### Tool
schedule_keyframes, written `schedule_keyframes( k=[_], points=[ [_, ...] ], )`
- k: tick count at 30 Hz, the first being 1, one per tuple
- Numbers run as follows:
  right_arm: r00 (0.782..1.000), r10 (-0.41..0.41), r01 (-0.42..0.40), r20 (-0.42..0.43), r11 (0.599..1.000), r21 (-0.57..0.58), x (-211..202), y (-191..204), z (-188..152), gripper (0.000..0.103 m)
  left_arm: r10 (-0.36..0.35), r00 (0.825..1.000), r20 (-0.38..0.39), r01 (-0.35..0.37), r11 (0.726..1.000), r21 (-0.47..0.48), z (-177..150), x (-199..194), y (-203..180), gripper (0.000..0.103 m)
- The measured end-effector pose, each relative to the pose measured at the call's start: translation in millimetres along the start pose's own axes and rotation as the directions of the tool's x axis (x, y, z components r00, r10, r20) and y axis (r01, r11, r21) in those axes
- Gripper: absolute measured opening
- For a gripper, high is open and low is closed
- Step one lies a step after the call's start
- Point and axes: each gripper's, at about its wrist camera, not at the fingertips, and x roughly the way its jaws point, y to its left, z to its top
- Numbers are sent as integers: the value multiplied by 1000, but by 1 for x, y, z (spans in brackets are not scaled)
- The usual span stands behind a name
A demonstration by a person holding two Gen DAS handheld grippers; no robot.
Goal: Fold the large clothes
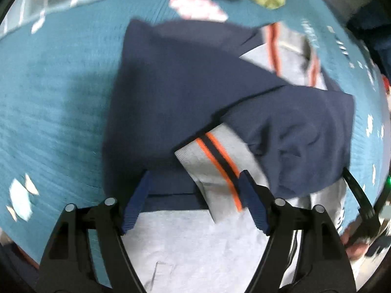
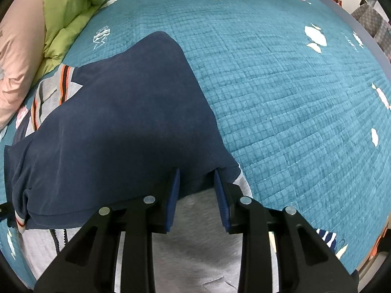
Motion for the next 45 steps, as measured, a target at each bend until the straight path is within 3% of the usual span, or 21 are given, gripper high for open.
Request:
schedule_keyframes(
  k=[4,6,7,9,13,15,24,27,30,34,37,38,39,40,42,44,45],
  points=[
    [1000,9,-9,-4,1000,8,1,-2,1,29,-58,998,35,61,994,-89,6,11,7,73],
    [1000,2,-2,-1,1000,9,2,0,1,29,-72,995,70,81,988,-134,6,8,11,43],
    [1000,-3,3,0,1000,6,2,0,0,29,-37,996,83,48,991,-129,7,6,9,23],
    [1000,-18,18,4,1000,-7,2,3,-1,29,4,995,97,4,996,-90,9,3,5,12],
    [1000,-18,18,0,1000,-20,2,3,-1,29,30,993,115,-28,999,-16,11,-7,-1,5],
    [1000,3,-3,-7,1000,-4,3,0,0,29,58,985,161,-62,998,20,12,-24,-5,5],
    [1000,17,-17,-1,1000,-3,2,-1,0,29,40,962,268,-73,991,115,29,-72,-26,5],
    [1000,28,-28,-10,999,31,2,-3,0,29,61,972,227,-84,992,90,36,-48,-10,5],
    [1000,21,-21,-18,999,24,2,-1,1,29,114,988,107,-123,989,78,34,-2,10,5],
    [1000,22,-22,-19,1000,10,2,-1,2,29,135,980,147,-153,981,118,28,-6,4,7],
    [997,73,-73,11,995,72,-7,-11,1,31,162,972,168,-180,978,101,29,-23,9,18],
    [996,83,-85,25,993,79,-11,-13,0,32,166,969,184,-184,979,84,28,-32,12,48],
    [995,93,-97,48,992,84,-17,-15,0,32,144,969,202,-157,986,51,27,-43,19,66],
    [993,102,-108,65,991,83,-22,-15,0,32,112,966,234,-120,993,18,27,-54,26,71],
    [983,134,-142,127,988,53,-37,-9,2,32,83,958,275,-80,997,-21,22,-72,36,65],
    [972,167,-171,168,985,9,-49,2,6,32,63,957,281,-64,998,-8,18,-78,32,30],
    [966,194,-194,173,981,-15,-53,11,9,32,55,957,283,-60,998,9,15,-80,24,23]
  ],
)
